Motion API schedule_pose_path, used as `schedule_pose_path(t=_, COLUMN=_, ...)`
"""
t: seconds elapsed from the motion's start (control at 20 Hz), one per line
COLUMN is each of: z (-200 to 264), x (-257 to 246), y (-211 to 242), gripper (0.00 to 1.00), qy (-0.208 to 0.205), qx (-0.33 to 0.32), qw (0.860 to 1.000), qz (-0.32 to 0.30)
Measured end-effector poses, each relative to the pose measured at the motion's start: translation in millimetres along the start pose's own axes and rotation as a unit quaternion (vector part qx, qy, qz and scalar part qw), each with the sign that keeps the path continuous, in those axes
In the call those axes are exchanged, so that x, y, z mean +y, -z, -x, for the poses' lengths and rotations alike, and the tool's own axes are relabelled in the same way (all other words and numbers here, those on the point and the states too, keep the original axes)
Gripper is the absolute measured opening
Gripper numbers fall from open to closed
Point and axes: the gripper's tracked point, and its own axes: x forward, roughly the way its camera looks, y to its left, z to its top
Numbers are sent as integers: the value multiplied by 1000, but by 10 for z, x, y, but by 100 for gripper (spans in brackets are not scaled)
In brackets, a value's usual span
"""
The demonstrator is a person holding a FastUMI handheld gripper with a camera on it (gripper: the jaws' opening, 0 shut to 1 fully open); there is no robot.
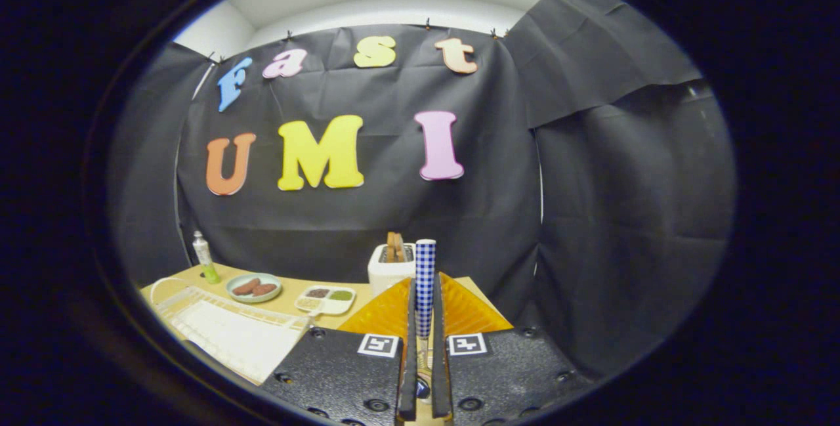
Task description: Take the plate from the dish rack, then take the spoon from the basket and place it into the plate.
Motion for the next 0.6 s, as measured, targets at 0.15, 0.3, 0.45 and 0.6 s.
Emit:
schedule_pose_path(t=0.15, z=491, x=422, y=119, gripper=14, qy=-35, qx=-1, qw=999, qz=-12)
schedule_pose_path(t=0.3, z=929, x=950, y=499, gripper=14, qy=-78, qx=20, qw=997, qz=-14)
schedule_pose_path(t=0.45, z=1261, x=1415, y=908, gripper=14, qy=-110, qx=40, qw=993, qz=-24)
schedule_pose_path(t=0.6, z=1450, x=1736, y=1242, gripper=14, qy=-125, qx=60, qw=989, qz=-57)
